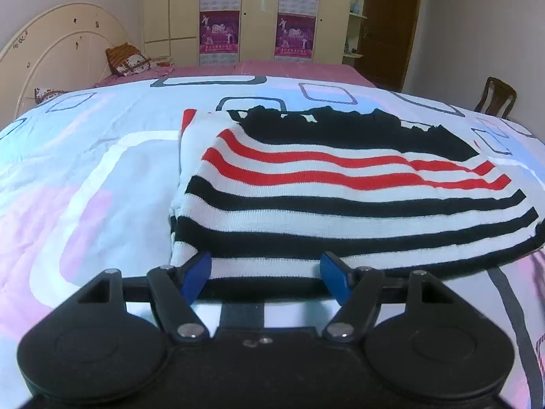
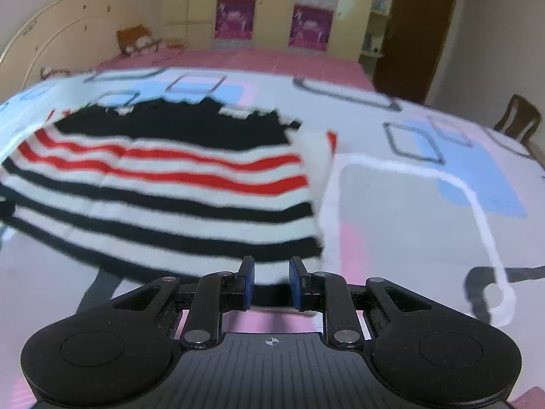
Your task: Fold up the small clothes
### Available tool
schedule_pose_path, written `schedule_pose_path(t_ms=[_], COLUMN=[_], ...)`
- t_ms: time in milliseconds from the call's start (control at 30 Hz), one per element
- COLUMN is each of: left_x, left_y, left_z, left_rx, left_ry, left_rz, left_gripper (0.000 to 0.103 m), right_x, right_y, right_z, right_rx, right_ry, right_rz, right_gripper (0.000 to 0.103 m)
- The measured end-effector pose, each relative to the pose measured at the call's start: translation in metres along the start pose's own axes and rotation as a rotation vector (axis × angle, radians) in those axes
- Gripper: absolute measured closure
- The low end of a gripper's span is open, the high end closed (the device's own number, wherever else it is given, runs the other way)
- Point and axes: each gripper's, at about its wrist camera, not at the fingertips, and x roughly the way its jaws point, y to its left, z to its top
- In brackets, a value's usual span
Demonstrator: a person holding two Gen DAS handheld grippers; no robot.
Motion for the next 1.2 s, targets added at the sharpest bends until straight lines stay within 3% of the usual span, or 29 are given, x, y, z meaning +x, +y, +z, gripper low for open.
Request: schedule_pose_path(t_ms=[67,567,700,767,900,1033,1100,1167,1200], left_x=[0.001,0.001,-0.030,-0.046,-0.054,-0.047,-0.038,-0.027,-0.021], left_y=[-0.001,-0.004,-0.003,0.006,0.032,0.055,0.063,0.069,0.071], left_z=[0.000,0.003,0.000,-0.011,-0.032,-0.044,-0.043,-0.040,-0.039], left_rx=[0.005,0.007,-0.045,-0.119,-0.338,-0.555,-0.634,-0.702,-0.724], left_ry=[0.005,0.035,0.006,-0.012,-0.011,-0.056,-0.075,-0.097,-0.113], left_rz=[0.006,0.037,0.121,0.108,0.012,-0.110,-0.165,-0.184,-0.190], left_gripper=[0.033,0.031,0.029,0.029,0.031,0.032,0.032,0.033,0.033], right_x=[0.016,0.017,0.017,0.015,0.003,-0.021,-0.023,-0.022,-0.020], right_y=[0.002,0.000,-0.004,-0.004,-0.001,0.006,0.016,0.027,0.030], right_z=[-0.009,-0.015,-0.014,-0.016,-0.016,-0.012,-0.005,0.007,0.014], right_rx=[-0.024,-0.032,-0.018,-0.025,-0.005,0.069,0.077,0.092,0.103], right_ry=[0.056,0.027,0.027,0.012,0.006,-0.092,-0.099,-0.107,-0.109], right_rz=[-0.012,-0.010,0.006,-0.008,-0.023,0.041,0.091,0.149,0.177], right_gripper=[0.081,0.081,0.079,0.071,0.069,0.069,0.070,0.077,0.098])
